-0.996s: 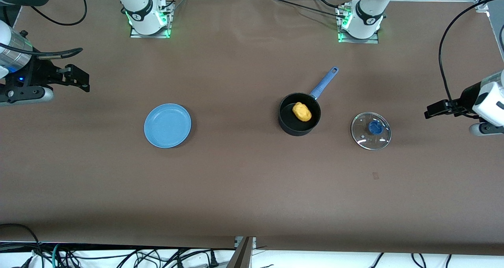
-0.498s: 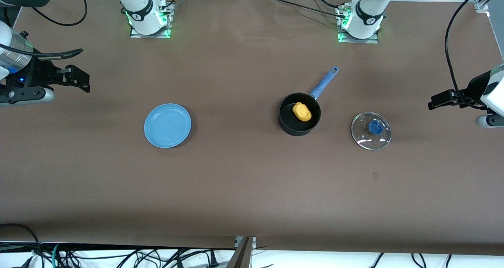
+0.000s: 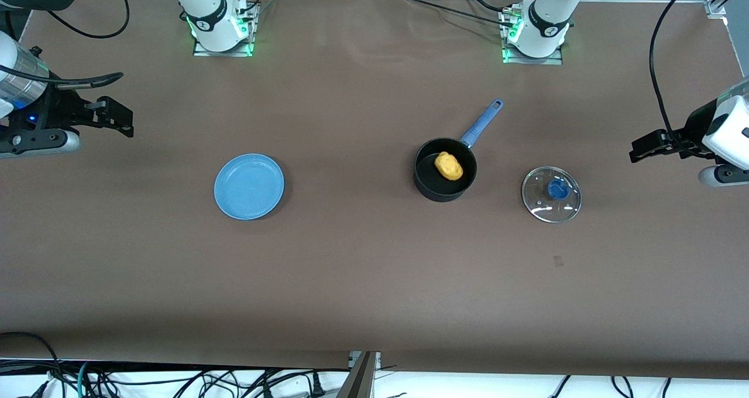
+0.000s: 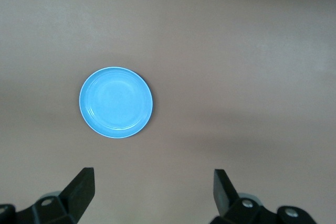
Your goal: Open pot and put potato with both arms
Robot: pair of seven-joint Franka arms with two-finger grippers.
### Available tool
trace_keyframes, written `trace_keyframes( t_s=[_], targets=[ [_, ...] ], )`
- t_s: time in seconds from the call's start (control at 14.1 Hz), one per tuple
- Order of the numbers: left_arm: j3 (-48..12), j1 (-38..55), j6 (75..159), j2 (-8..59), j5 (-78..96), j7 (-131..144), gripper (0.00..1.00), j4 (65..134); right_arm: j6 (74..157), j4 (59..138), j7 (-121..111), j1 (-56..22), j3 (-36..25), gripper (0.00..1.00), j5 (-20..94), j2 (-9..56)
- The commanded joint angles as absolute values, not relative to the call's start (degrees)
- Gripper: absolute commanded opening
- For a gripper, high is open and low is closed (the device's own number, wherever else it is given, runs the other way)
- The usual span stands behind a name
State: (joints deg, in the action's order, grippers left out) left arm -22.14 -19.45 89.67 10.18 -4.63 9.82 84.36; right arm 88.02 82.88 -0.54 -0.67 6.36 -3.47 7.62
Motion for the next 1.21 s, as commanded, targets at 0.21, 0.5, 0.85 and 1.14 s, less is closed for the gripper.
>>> trace_keyframes(
  t_s=[0.21, 0.5, 0.85, 1.14],
  targets=[
    [-2.73, -5.53, 88.42, 7.91, 3.59, 1.25, 1.00, 84.37, 88.68, 83.32, -1.32, -0.09, 6.59, 1.00, -3.52, 7.12],
    [-3.08, -6.68, 88.24, 7.56, 3.78, 0.62, 1.00, 84.64, 88.68, 83.32, -1.32, -0.09, 6.59, 1.00, -3.52, 7.12],
    [-2.37, -4.05, 90.16, 4.58, 3.43, 0.62, 1.00, 87.52, 88.68, 83.32, -1.32, -0.09, 6.59, 1.00, -3.52, 7.12],
    [0.52, -0.70, 91.05, 2.11, 3.08, 0.70, 1.00, 90.53, 88.68, 83.32, -1.32, -0.09, 6.59, 1.00, -3.52, 7.12]
  ],
)
